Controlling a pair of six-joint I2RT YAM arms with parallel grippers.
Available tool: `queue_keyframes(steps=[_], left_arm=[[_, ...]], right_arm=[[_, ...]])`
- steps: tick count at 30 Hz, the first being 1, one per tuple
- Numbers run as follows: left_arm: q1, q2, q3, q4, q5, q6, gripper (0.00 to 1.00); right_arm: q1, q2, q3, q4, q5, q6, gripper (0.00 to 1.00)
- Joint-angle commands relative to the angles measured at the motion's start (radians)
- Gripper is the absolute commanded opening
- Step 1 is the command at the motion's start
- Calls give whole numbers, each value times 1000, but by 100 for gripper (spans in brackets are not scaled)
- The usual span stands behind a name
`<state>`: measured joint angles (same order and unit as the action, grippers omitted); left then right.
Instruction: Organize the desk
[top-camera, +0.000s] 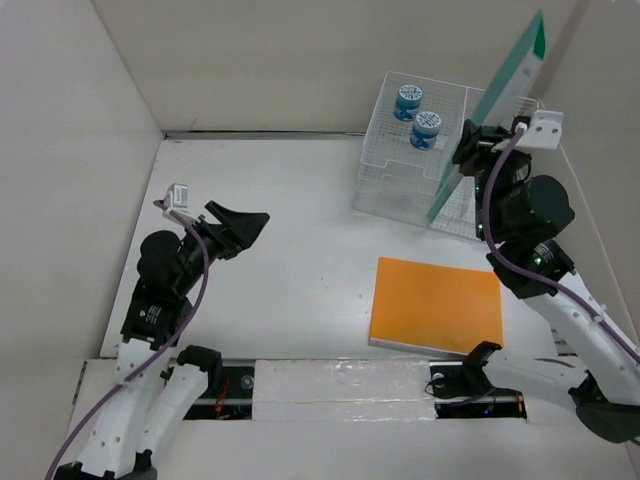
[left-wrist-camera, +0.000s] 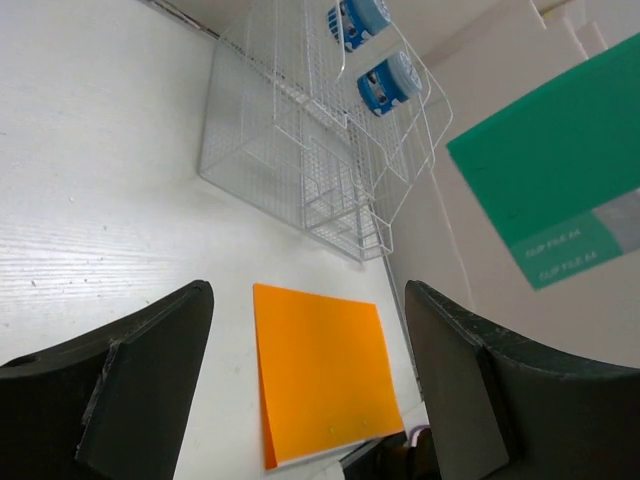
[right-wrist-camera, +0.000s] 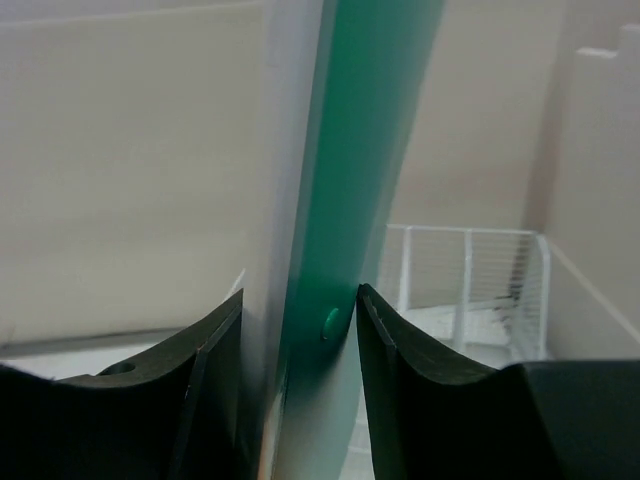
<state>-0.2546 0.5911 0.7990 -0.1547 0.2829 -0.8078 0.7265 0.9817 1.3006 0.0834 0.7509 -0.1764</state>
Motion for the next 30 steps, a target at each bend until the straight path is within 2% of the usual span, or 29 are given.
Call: queue_keyframes(steps=[1, 5, 6, 8, 9, 12, 17, 23, 30], left_arm=[[2, -39, -38, 64, 44, 44, 73], [-20, -28, -101, 112, 79, 71, 72], [-20, -21, -101, 106, 76, 79, 72], [-32, -7, -98, 106, 67, 99, 72], [-46, -4, -96, 107, 61, 107, 72], [-67, 16, -87, 116, 38, 127, 72], [-77, 55, -95, 144, 39, 134, 72], [-77, 84, -84, 138, 53, 142, 72], [-77, 104, -58, 112, 27, 171, 72]], right_arm=[[-91, -5, 31, 205, -100, -113, 0], [-226, 60, 36, 291, -186, -184, 0], [-249, 69, 17, 377, -199, -213, 0], [-300, 87, -7, 429, -267, -212, 0], [-368, 94, -38, 485, -304, -181, 0], [-502, 130, -52, 516, -448, -71, 0], [-646, 176, -103, 611, -657, 23, 0], [-726, 209, -138, 683, -823, 109, 0], [-782, 215, -213, 746, -895, 138, 0]])
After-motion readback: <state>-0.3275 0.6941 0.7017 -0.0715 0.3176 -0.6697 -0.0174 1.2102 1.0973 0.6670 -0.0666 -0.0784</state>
